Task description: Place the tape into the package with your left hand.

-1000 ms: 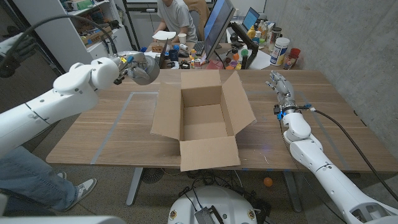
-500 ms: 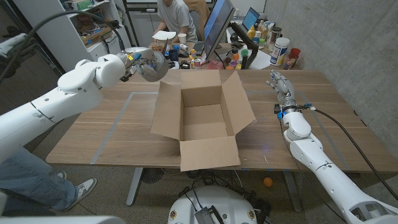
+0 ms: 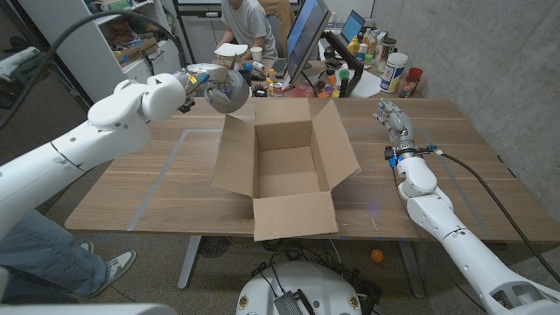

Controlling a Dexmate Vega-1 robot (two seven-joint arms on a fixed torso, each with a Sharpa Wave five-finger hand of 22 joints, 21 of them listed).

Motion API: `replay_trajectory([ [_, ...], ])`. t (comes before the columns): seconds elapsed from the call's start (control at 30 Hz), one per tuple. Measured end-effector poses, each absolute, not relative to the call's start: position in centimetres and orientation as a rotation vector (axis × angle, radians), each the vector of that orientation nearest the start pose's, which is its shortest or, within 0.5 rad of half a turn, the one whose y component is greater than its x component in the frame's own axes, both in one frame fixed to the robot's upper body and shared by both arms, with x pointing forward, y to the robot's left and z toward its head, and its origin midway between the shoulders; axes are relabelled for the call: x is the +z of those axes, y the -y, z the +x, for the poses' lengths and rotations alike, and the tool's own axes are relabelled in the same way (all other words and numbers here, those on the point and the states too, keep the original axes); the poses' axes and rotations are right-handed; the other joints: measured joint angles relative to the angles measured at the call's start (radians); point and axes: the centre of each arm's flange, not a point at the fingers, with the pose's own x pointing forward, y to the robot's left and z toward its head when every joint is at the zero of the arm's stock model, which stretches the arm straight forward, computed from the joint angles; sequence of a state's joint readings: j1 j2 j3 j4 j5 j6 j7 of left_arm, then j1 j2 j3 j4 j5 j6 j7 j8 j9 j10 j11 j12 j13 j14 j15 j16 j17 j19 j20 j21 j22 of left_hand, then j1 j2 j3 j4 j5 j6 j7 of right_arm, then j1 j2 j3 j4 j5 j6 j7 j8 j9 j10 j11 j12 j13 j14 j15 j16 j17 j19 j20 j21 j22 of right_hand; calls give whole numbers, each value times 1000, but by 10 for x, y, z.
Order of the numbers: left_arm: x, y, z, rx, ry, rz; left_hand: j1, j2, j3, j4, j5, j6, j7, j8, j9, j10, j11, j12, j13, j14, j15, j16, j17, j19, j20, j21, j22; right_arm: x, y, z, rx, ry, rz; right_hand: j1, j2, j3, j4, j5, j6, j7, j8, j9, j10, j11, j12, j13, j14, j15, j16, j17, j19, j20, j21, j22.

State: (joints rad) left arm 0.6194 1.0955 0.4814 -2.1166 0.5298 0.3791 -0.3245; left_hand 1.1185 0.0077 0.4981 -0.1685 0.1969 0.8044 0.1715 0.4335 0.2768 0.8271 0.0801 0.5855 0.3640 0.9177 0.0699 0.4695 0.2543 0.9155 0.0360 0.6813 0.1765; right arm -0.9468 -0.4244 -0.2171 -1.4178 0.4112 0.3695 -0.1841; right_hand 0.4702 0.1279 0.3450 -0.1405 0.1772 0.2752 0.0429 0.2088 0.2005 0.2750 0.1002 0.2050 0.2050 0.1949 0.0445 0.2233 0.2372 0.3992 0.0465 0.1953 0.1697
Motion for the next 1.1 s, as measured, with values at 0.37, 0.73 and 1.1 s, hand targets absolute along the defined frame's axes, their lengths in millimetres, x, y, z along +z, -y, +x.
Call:
replay_trajectory([
  [0.37,175,-238,500,85,649,1708,0,0,0,0,0,0,0,0,0,0,0,-5,8,0,0,-3,0,-5,6,0,0,-13,306,618,-28,762,24,0,0,-4,4,0,0,0,0,0,0,0,0,0,0,0,0,0,0,0,0,0],
  [0.73,173,-216,493,28,709,1726,0,0,0,0,0,0,0,0,0,0,0,-8,15,0,0,-5,0,-5,6,0,0,-12,307,618,-24,764,15,0,0,-4,4,0,0,0,0,0,0,0,0,0,0,0,0,0,0,0,0,0],
  [1.1,168,-201,489,-20,751,1711,0,0,0,0,0,0,0,0,0,0,0,-14,23,0,0,-5,0,-15,3,7,1,-11,310,618,-29,761,14,0,0,-4,4,0,0,0,0,0,0,0,0,0,0,0,0,0,0,0,0,0],
])
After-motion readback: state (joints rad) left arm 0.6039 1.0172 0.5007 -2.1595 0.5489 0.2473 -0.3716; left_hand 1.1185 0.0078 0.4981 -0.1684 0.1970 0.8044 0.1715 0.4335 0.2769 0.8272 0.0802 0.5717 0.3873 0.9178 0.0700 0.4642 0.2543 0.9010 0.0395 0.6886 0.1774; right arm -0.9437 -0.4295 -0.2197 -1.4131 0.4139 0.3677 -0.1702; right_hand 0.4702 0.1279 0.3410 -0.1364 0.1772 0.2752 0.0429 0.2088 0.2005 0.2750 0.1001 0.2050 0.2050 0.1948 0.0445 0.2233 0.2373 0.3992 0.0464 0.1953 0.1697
